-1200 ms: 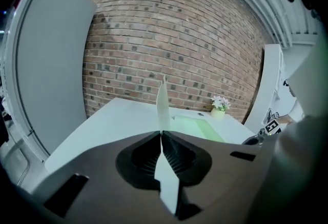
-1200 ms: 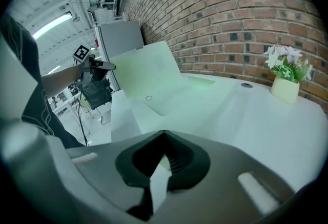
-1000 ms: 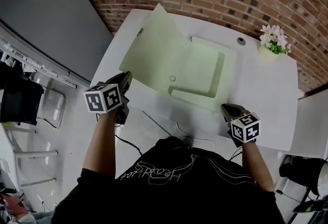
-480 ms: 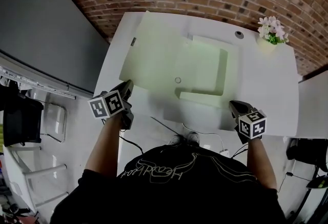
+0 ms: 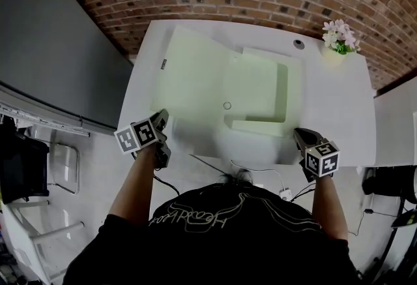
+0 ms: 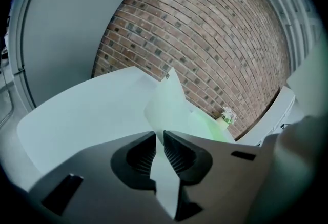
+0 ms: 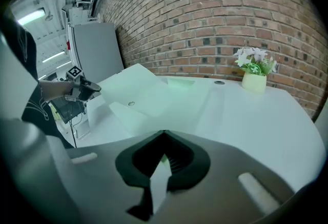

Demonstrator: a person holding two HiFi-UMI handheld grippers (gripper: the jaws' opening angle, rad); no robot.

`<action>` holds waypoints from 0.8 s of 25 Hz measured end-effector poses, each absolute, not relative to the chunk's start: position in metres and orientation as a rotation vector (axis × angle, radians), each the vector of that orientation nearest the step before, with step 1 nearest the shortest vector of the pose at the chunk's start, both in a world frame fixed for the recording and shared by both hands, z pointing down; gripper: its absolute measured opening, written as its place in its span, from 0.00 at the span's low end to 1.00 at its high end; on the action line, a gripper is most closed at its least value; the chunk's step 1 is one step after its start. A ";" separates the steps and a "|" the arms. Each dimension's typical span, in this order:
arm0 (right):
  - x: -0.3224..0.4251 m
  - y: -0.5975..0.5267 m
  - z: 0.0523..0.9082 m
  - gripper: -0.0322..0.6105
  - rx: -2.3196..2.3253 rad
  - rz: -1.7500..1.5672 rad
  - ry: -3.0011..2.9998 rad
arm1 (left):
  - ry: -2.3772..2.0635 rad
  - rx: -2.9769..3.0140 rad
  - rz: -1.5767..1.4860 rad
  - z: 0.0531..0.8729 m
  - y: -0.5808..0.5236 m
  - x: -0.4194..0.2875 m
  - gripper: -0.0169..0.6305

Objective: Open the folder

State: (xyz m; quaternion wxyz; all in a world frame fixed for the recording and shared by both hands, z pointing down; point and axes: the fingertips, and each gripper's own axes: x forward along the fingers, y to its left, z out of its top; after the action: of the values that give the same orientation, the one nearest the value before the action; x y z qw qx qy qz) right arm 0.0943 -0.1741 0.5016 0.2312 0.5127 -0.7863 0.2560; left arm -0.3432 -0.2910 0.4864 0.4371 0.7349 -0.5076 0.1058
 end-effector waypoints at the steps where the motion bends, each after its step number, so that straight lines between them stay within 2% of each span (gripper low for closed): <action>1: 0.094 -0.174 0.501 0.05 1.420 0.705 -2.161 | -1.262 1.820 0.268 0.491 -0.292 -0.345 0.07; 20: 0.098 -0.174 0.498 0.05 1.508 0.715 -2.123 | -1.185 1.677 0.211 0.530 -0.301 -0.354 0.09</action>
State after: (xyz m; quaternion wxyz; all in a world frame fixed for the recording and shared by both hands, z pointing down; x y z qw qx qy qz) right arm 0.0977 -0.1745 0.4983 0.2190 0.5449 -0.7671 0.2583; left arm -0.3537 -0.3007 0.5298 0.5131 0.6974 -0.4926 0.0879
